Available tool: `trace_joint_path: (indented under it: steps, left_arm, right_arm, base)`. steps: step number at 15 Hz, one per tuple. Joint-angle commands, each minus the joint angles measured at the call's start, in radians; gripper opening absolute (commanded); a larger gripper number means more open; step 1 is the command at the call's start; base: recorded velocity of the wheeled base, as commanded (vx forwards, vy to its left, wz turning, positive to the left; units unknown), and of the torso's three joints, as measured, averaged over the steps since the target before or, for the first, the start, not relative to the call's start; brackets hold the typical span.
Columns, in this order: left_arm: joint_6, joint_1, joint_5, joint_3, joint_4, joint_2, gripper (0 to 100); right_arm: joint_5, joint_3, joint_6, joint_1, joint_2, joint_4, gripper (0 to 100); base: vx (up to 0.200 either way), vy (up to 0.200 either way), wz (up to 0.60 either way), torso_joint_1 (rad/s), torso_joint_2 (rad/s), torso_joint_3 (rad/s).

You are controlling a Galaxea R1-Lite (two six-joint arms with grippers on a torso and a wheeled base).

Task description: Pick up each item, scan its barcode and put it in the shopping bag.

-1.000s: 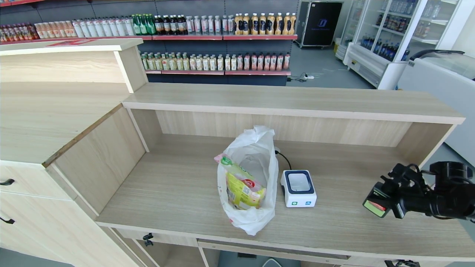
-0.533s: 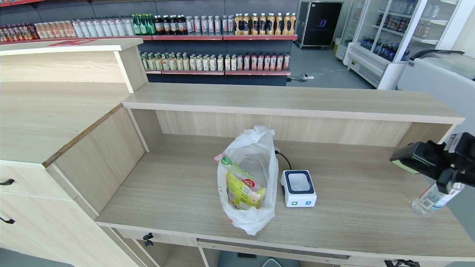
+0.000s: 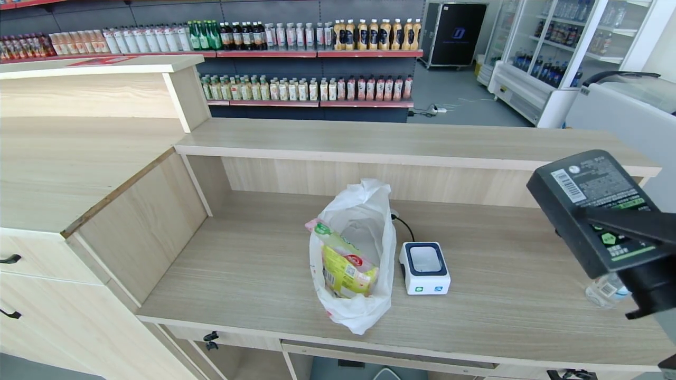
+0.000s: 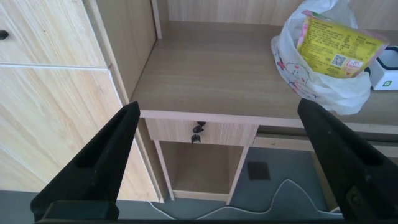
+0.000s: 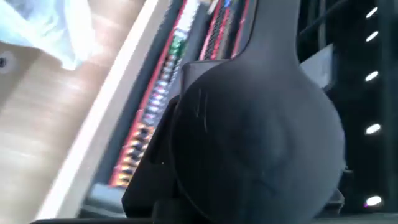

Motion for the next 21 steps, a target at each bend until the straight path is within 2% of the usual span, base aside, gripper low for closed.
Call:
trace_joint_path:
  steps: [1, 3, 11, 13, 16, 19, 21]
  left_arm:
    - [0.0, 0.0, 0.001, 0.0, 0.0, 0.001, 100]
    - [0.0, 0.0, -0.001, 0.0, 0.0, 0.001, 100]
    - [0.0, 0.0, 0.001, 0.0, 0.0, 0.001, 100]
    - [0.0, 0.0, -0.001, 0.0, 0.0, 0.001, 100]
    - [0.0, 0.0, 0.001, 0.0, 0.0, 0.001, 100]
    - [0.0, 0.0, 0.001, 0.0, 0.0, 0.001, 100]
    - [0.0, 0.0, -0.001, 0.0, 0.0, 0.001, 100]
  right_arm:
    - [0.0, 0.002, -0.157, 0.169, -0.099, -0.001, 0]
    - [0.0, -0.006, -0.235, 0.195, -0.141, -0.002, 0]
    - [0.002, -0.04, -0.245, 0.206, -0.207, -0.001, 0]
    - [0.002, -0.029, -0.281, 0.227, -0.204, 0.013, 0]
    - [0.0, -0.004, -0.335, 0.229, -0.253, 0.103, 0]
    - [0.006, -0.011, -0.393, 0.244, -0.297, 0.289, 0]
    - [0.006, -0.014, -0.395, 0.256, -0.3, 0.298, 0]
  base:
    - [0.0, 0.0, 0.0, 0.0, 0.0, 0.0]
    - [0.0, 0.0, 0.0, 0.0, 0.0, 0.0]
    - [0.0, 0.0, 0.0, 0.0, 0.0, 0.0]
    - [0.0, 0.0, 0.0, 0.0, 0.0, 0.0]
    - [0.0, 0.0, 0.0, 0.0, 0.0, 0.0]
    - [0.0, 0.0, 0.0, 0.0, 0.0, 0.0]
    - [0.0, 0.0, 0.0, 0.0, 0.0, 0.0]
